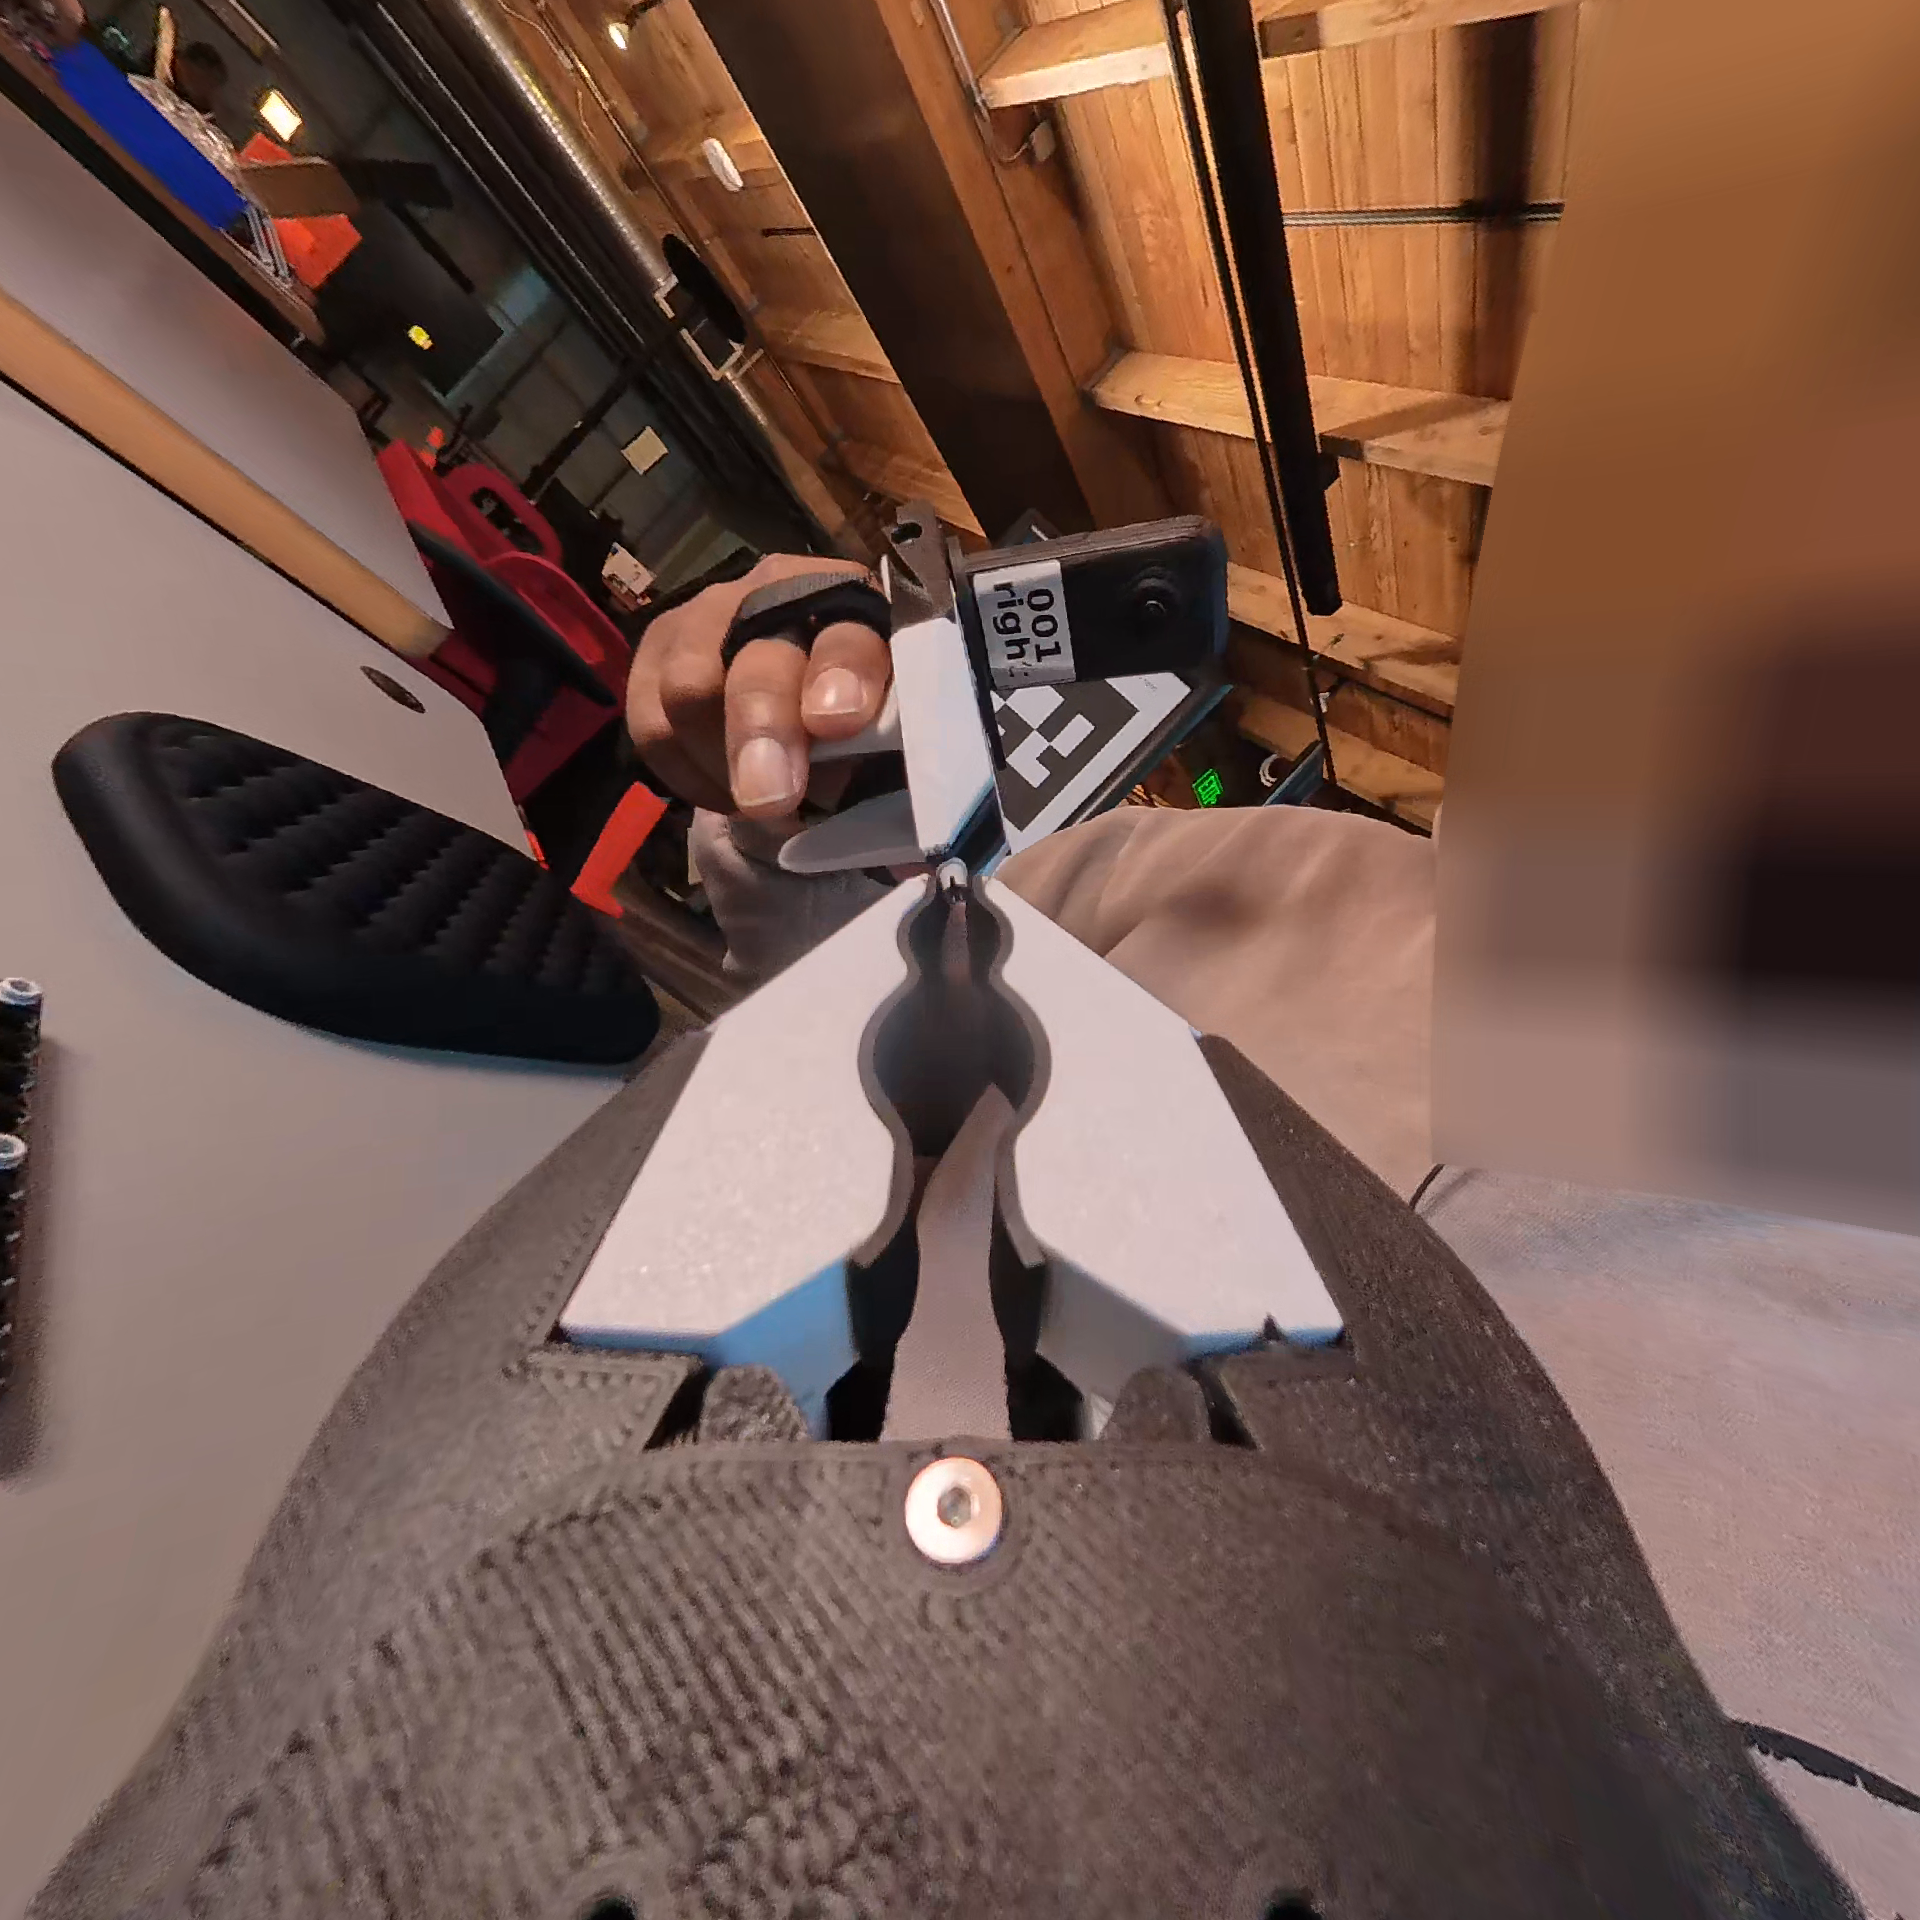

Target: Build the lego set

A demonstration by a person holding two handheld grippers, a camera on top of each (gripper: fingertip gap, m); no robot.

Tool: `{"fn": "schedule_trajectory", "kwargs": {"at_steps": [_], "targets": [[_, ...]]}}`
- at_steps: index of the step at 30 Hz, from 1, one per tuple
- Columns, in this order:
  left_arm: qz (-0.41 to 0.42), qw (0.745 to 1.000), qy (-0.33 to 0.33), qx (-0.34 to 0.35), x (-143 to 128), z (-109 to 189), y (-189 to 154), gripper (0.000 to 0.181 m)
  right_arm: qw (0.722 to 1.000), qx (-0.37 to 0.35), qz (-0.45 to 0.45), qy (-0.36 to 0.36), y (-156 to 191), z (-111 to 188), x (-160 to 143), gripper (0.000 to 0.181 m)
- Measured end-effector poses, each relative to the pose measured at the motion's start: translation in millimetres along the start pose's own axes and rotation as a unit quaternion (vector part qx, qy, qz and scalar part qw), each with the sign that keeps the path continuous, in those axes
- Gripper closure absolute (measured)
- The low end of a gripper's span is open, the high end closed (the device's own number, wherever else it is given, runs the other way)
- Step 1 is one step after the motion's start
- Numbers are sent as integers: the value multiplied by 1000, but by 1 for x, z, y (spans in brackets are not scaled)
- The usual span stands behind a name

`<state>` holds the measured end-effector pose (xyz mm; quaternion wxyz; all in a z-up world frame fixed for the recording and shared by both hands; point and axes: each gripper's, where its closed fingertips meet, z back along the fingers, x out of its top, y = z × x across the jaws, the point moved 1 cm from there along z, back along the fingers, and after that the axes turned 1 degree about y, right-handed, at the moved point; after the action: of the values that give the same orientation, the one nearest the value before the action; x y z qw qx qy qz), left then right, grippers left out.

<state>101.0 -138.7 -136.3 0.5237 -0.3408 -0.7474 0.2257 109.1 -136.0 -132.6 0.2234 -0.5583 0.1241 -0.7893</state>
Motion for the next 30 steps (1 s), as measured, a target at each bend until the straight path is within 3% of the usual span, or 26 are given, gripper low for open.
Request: {"fn": "schedule_trajectory", "kwargs": {"at_steps": [24, 27, 29, 30], "targets": [[50, 993, 45, -95, -16, -5, -26, 180, 998, 60, 28, 5, 22, 0, 25, 179], [18, 998, 52, -35, -12, -2, -12, 179, 997, 62, 2, 39, 16, -2, 12, 179], [-63, 993, 72, 71, -7, 9, 13, 168, 993, 66, -34, 87, 8, -2, -7, 179], [-116, 979, 98, 137, -6, 18, 28, 162, 989, 69, -54, 122, 3, -3, -20, 179]]}}
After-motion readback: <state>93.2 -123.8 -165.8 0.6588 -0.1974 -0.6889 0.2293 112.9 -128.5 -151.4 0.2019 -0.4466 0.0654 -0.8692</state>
